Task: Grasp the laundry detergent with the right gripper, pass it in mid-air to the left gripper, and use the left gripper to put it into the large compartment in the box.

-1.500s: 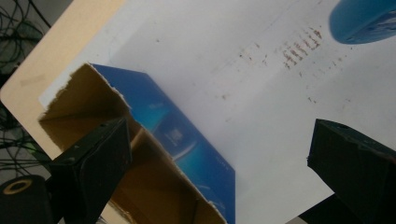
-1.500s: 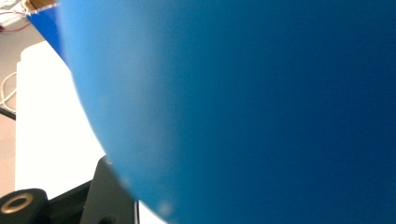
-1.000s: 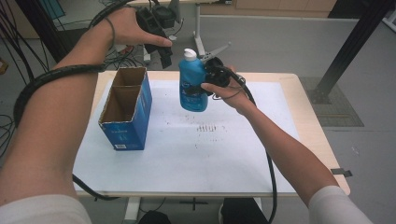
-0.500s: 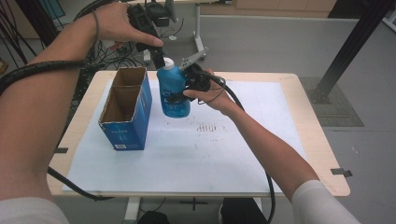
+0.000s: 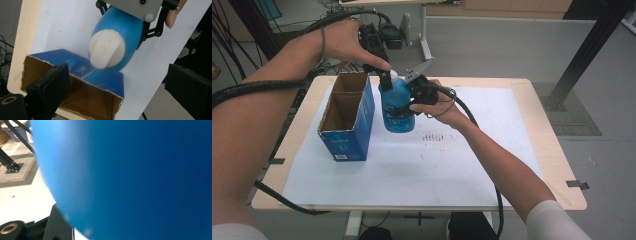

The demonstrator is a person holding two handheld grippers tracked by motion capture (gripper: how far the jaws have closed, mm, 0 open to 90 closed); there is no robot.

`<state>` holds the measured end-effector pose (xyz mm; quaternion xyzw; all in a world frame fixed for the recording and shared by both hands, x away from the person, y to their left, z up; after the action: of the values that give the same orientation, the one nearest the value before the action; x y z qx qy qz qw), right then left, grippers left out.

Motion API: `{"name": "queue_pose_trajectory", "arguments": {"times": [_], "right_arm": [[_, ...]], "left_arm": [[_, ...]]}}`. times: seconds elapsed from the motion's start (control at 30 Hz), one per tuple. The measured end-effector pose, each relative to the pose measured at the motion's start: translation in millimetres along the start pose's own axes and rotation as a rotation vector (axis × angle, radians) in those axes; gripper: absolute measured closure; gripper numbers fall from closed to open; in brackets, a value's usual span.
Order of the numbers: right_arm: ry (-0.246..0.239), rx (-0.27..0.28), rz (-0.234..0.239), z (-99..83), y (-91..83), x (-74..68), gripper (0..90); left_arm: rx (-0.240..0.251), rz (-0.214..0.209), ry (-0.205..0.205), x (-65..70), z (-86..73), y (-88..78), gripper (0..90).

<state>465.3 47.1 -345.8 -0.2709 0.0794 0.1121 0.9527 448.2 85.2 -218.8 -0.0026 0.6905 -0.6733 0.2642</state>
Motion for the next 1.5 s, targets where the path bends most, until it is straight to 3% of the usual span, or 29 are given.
{"name": "queue_pose_trajectory", "arguments": {"times": [0.13, 0.73, 1.13, 1.33, 1.43, 1.5], "right_arm": [[0.005, 0.035, 0.016, -3.4, -2.5, -5.7, 44.4], [-0.066, 0.048, 0.043, -6.9, 1.8, -35.7, 44.3], [-0.063, 0.051, 0.038, -8.6, -1.9, -38.2, 44.3], [-0.091, 0.054, 0.037, -6.4, -1.9, -39.2, 44.3], [-0.082, 0.06, 0.04, -5.7, -2.3, -41.5, 44.2], [-0.109, 0.058, 0.033, -5.2, -2.0, -38.8, 44.2]], "left_arm": [[0.005, -0.014, 0.022, 7.5, 5.9, -0.3, 6.2], [-0.016, -0.092, 0.104, 33.1, 16.8, 20.2, 5.5], [-0.013, -0.113, 0.133, 44.8, 18.5, 32.2, 5.3], [-0.016, -0.117, 0.141, 48.1, 17.8, 35.9, 5.3], [-0.01, -0.124, 0.14, 49.6, 18.7, 35.4, 5.3], [-0.008, -0.123, 0.145, 50.2, 19.3, 35.1, 5.3]]}}
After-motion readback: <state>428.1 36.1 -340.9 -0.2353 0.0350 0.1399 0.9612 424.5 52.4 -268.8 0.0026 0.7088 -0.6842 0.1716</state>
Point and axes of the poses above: each handheld gripper's, and its own axes: y roughly forward along the jaws, z roughly out of its top, x roughly to its right, the point moved 10 cm from there along y, roughly forward along the jaws, and after that the axes turned 15 degrees about z, right-handed, at the moved point
